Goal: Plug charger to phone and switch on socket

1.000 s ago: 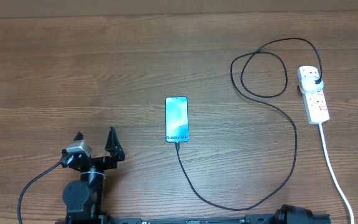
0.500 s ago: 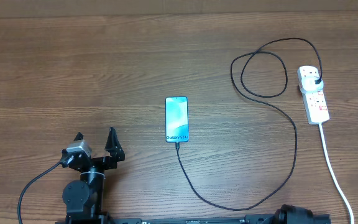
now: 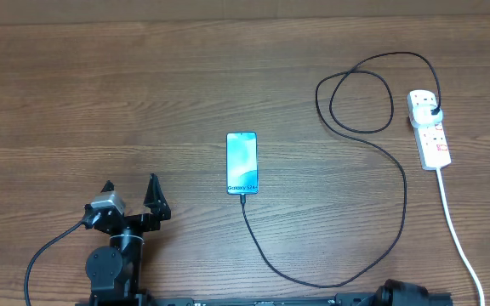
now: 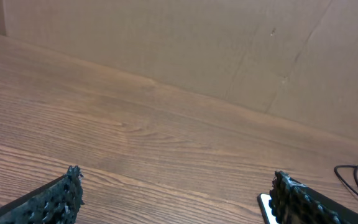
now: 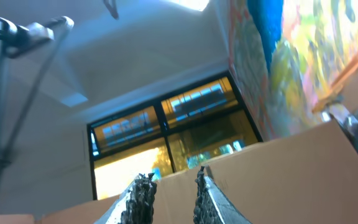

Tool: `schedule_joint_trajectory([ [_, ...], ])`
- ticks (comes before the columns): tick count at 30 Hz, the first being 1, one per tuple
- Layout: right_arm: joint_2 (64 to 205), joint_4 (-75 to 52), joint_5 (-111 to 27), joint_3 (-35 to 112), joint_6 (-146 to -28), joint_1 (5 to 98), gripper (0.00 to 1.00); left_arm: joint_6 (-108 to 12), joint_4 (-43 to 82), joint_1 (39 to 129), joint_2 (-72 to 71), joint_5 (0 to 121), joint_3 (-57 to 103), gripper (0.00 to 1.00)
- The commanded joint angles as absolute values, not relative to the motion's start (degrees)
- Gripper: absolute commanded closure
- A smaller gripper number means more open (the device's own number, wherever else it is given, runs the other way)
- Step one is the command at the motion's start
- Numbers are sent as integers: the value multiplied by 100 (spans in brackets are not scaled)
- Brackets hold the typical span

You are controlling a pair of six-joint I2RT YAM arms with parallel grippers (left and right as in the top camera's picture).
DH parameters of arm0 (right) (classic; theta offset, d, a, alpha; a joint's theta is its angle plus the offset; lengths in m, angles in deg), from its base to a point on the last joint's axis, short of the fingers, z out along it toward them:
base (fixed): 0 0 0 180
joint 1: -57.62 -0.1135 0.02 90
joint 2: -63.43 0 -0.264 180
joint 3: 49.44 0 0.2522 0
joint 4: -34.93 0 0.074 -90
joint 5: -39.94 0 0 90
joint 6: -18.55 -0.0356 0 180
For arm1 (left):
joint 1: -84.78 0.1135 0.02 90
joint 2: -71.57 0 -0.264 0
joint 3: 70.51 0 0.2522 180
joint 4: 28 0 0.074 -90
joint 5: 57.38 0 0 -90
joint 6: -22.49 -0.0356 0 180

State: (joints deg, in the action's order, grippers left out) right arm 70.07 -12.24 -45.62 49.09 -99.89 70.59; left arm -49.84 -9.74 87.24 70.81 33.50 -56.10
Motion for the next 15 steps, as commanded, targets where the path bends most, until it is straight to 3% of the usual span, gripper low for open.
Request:
schedule_joint_trajectory([
  [1,6821,-1205,-4599,4833,-9965,7009,75,-4968,-983,8750,7138,3370,-5647,0],
  [15,6371,-1181,-4603,4894,-9963,6880,72,-4968,-981,8748,7131,3370,-5647,1],
])
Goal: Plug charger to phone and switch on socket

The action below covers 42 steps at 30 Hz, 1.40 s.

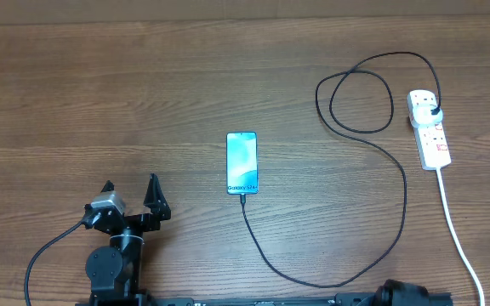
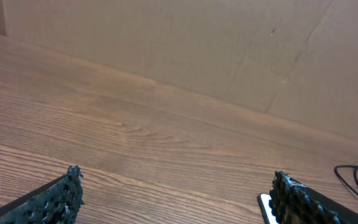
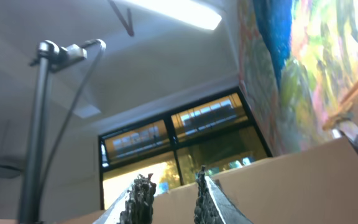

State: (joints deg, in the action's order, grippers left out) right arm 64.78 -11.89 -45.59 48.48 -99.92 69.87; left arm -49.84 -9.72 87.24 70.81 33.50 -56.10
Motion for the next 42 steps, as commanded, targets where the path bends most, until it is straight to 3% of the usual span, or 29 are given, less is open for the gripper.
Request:
schedule_joint_trajectory([
  [1,6371,-1189,-4623,4909,-9963,6876,72,-4968,-981,8748,7131,3370,-5647,0],
  [10,6371,-1211,-4616,4914,-9963,6871,72,-4997,-981,8748,7131,3267,-5647,0],
  [19,6371,-1233,-4616,4903,-9963,6873,71,-6393,-981,8744,7131,3355,-5647,1],
  [27,6371,-1017,-4614,4592,-9965,6937,59,-6389,-981,8744,7131,3353,-5647,0],
  [33,6371,-531,-4614,3950,-9968,6937,37,-6391,-981,8744,7131,3353,-5647,1],
  [37,6371,-33,-4618,3340,-9968,6937,0,-6391,-981,8744,7131,3353,-5647,0],
  [42,6371,1163,-4621,2273,-9968,6937,0,-6391,-981,8744,7131,3353,-5647,1],
])
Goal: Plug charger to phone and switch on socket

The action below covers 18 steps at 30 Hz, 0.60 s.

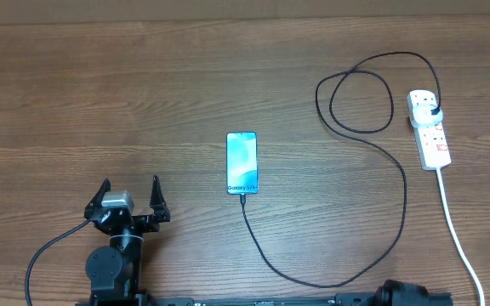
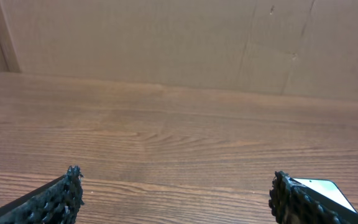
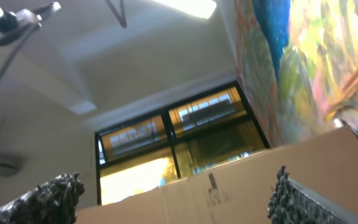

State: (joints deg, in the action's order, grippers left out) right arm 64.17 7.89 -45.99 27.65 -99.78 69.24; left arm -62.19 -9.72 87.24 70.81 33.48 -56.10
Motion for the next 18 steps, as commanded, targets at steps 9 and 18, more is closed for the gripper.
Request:
schedule_joint_trajectory([
  [9,6371,3162,-4741,311,-9998,6937,0,-6391,-981,8744,7131,3353,-5647,0],
  [18,6375,2303,-4033,-553,-11891,6935,0,-6391,-981,8744,7131,3353,-5647,0],
])
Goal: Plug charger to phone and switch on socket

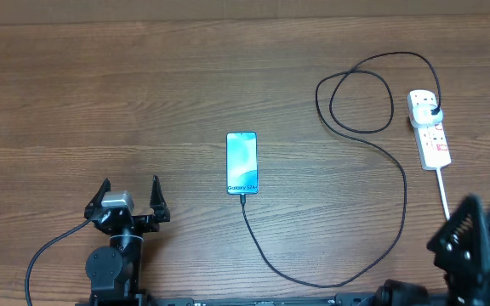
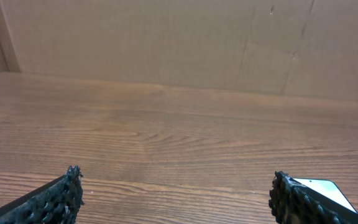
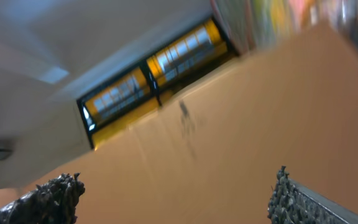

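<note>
The phone lies screen up, lit, at mid-table; its corner shows beside my left finger. A black charger cable meets the phone's bottom edge, loops right and ends in a plug on the white socket strip. My left gripper is open near the front left, well left of the phone, with nothing between its fingers. My right gripper is open at the front right, blurred, below the strip. In the right wrist view its fingers frame only a cardboard wall.
A cardboard wall runs along the table's far edge. The strip's white lead runs down to the front right, next to my right arm. The wood table stretches bare to the left and behind the phone.
My right arm has come into the overhead view at the front right. Its camera now faces the cardboard wall instead of the ceiling. The left gripper, phone and cable are unchanged.
At first my left gripper was open and angled rightward, while my right gripper, out of overhead view, was nearly shut and facing the ceiling. Later the left faced straight ahead and the right stood wide open. Now the right arm shows over the table's front right.
</note>
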Tool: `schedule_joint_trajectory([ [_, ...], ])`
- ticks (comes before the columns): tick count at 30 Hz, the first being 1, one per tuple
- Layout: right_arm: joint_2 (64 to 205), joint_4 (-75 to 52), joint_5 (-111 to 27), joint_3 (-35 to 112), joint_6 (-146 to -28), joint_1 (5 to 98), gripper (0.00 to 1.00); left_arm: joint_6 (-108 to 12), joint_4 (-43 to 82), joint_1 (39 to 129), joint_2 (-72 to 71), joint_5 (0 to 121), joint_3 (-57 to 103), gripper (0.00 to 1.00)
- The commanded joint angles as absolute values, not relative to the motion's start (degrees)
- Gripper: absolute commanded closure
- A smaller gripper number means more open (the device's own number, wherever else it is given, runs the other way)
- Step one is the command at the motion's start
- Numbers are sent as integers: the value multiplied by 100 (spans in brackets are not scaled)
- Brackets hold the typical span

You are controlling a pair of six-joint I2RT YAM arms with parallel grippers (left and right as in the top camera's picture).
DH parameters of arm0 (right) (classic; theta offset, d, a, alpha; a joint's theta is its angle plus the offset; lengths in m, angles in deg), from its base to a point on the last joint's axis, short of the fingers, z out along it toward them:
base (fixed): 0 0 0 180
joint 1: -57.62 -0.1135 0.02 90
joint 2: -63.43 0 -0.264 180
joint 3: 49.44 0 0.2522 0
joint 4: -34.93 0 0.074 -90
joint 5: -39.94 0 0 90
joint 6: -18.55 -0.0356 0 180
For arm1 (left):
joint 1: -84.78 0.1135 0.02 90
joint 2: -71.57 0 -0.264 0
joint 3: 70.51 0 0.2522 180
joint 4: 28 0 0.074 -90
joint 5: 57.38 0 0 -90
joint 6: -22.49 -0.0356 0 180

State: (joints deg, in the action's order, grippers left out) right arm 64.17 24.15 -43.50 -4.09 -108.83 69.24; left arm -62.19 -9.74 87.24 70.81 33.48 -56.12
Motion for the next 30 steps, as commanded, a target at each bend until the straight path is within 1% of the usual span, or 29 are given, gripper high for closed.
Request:
schedule_joint_trajectory([
  [1,6375,2175,-3991,-588,-12029,6935,0,-6389,-981,8744,7131,3353,-5647,1],
  [5,6377,1733,-3742,-605,-12118,6935,0,-6391,-981,8744,7131,3353,-5647,1],
  [9,6375,1488,-3202,-605,-12116,6928,0,-6391,-981,8744,7131,3353,-5647,0],
  [12,6375,1204,-3198,-605,-12072,6832,0,-6391,-981,8744,7131,3353,-5647,0],
  [20,6377,221,-4455,-662,-12046,6270,0,-6391,-981,8744,7131,3353,-5647,0],
  [24,6377,315,-4618,-837,-11561,6019,0,-6391,-981,8744,7131,3353,-5647,0],
  [30,6377,636,-4621,-1366,-11465,5944,0,-6391,-981,8744,7131,3353,-5647,0],
])
